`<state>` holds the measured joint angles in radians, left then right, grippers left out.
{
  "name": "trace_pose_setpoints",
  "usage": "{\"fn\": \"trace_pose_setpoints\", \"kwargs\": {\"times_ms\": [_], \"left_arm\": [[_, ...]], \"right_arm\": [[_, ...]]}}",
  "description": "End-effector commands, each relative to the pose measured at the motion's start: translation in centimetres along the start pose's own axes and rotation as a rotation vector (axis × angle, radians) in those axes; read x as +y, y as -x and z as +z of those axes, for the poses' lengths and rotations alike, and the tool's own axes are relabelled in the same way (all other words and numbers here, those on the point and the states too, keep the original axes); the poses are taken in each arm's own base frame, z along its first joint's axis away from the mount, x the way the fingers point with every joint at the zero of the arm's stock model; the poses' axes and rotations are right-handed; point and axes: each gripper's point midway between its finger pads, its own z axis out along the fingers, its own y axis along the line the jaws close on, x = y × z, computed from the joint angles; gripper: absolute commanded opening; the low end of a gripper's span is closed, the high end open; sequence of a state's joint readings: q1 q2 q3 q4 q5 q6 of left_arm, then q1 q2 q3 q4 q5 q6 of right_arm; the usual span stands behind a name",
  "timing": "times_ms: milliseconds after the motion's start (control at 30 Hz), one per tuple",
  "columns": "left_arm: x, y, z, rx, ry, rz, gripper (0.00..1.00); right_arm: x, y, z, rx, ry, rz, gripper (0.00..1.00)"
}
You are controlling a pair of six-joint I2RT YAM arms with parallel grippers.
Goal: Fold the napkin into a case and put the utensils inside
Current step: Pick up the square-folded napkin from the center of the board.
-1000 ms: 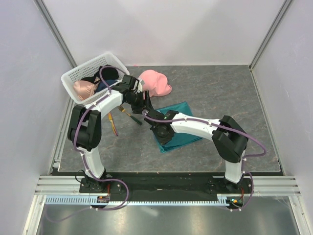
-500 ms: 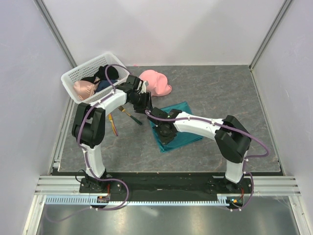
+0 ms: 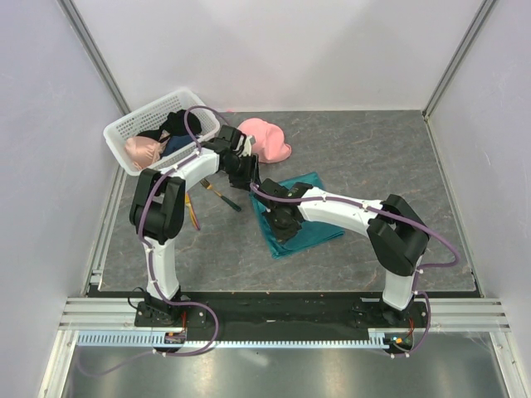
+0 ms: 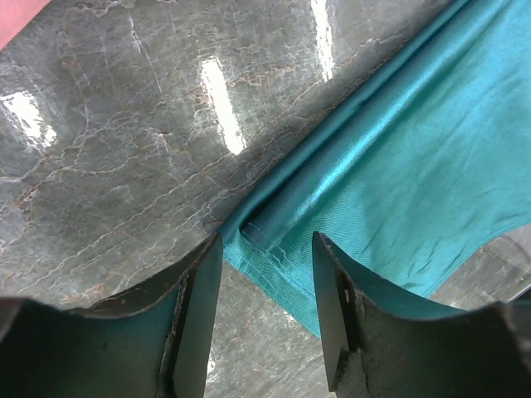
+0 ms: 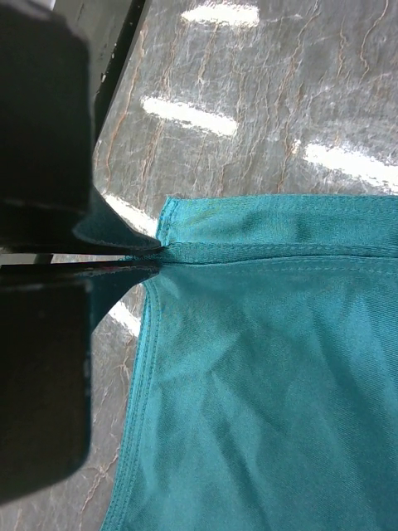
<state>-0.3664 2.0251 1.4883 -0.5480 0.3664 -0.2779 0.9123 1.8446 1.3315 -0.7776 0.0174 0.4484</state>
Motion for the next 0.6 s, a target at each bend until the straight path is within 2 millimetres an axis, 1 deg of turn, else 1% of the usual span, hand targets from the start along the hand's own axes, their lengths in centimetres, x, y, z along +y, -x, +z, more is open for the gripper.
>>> {"fn": "trace_pose_setpoints", "kwargs": {"times_ms": [0,33,133,167,200,267,367,400,500,567], "left_arm": [[-0.2,1.0,0.3,-0.014,-0.013,0.058,0.52],[-0.3,1.0,0.3,-0.013,-0.019,0.055,0.50],[-0.6,1.2,0.5,-0.017,-0.032,0.050,0.38],[-0.6,1.2,0.4,-0.017,-0.029,0.048,0.24],[-0.5,1.4,0.2,-0.026,-0.017,0.048,0.18],[-0.8,2.1,-0.7,-0.056,-0.009,0.055,0.09],[-1.1,2.7,-1.7,-0.071,-0.001,0.058,0.08],[-1.2,2.9,-2.0,-0.074,0.001,0.059,0.07],[-1.0,2.4,-2.2,-0.060,0.013,0.049,0.06],[-0.8,1.7,-2.2,-0.038,0.023,0.041,0.05]], "right_arm": [[0.5,0.8,-1.2,-0.044,0.036,0.007,0.00],[0.5,0.8,-1.2,-0.044,0.036,0.007,0.00],[0.4,0.7,-1.3,-0.043,0.035,0.007,0.00],[0.4,0.6,-1.4,-0.043,0.037,0.009,0.00],[0.4,0.6,-1.5,-0.043,0.037,0.007,0.00],[0.4,0.5,-1.8,-0.043,0.037,0.010,0.00],[0.4,0.4,-2.3,-0.051,0.041,0.021,0.00],[0.8,0.2,-2.6,-0.043,0.066,0.025,0.00],[0.9,0.0,-3.0,-0.047,0.076,0.031,0.00],[1.0,-0.1,-3.0,-0.041,0.087,0.036,0.00]]}}
